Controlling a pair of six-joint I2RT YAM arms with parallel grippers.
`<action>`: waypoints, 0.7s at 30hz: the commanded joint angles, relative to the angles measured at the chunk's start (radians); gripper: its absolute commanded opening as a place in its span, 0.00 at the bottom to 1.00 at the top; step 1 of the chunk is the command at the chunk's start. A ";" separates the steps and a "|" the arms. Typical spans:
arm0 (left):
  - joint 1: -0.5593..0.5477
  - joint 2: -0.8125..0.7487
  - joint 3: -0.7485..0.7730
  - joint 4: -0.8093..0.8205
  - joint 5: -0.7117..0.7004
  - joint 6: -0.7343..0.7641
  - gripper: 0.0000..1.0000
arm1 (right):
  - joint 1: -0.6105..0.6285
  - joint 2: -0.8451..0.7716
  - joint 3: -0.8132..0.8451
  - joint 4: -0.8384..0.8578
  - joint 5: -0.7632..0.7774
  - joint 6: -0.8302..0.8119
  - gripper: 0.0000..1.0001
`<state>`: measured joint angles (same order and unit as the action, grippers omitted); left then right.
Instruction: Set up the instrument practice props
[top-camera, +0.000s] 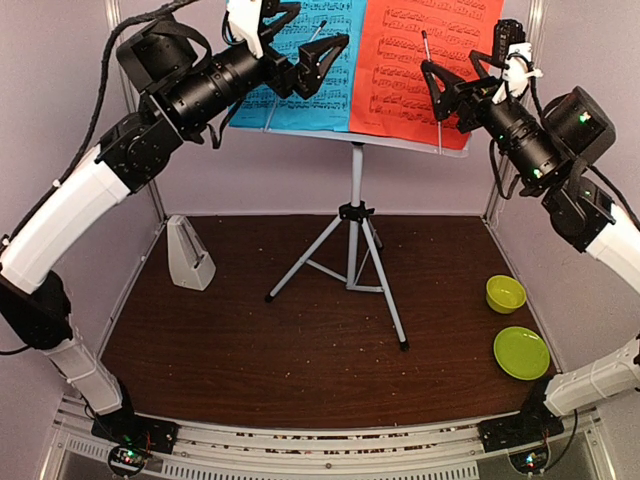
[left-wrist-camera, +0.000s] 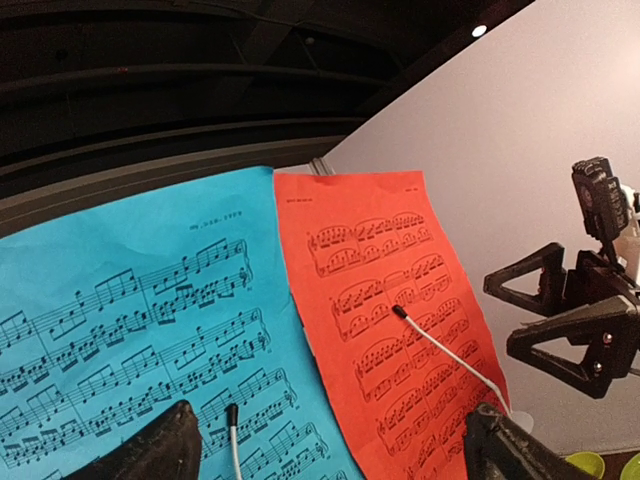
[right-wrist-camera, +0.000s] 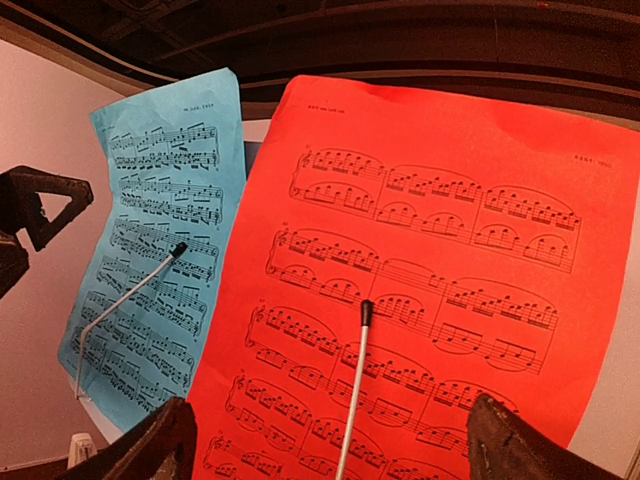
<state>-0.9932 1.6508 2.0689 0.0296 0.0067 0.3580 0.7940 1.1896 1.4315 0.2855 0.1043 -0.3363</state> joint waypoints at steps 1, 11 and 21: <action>0.002 -0.079 -0.078 -0.041 -0.103 -0.070 0.96 | 0.007 -0.060 -0.017 -0.093 -0.029 0.080 0.95; 0.139 -0.378 -0.492 -0.124 -0.156 -0.376 0.98 | 0.015 -0.217 -0.200 -0.203 -0.043 0.222 0.97; 0.433 -0.662 -0.981 -0.175 -0.176 -0.633 0.98 | 0.020 -0.390 -0.460 -0.297 -0.027 0.366 0.98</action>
<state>-0.6415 1.0378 1.1824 -0.1211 -0.1463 -0.1394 0.8074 0.8444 1.0424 0.0429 0.0719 -0.0612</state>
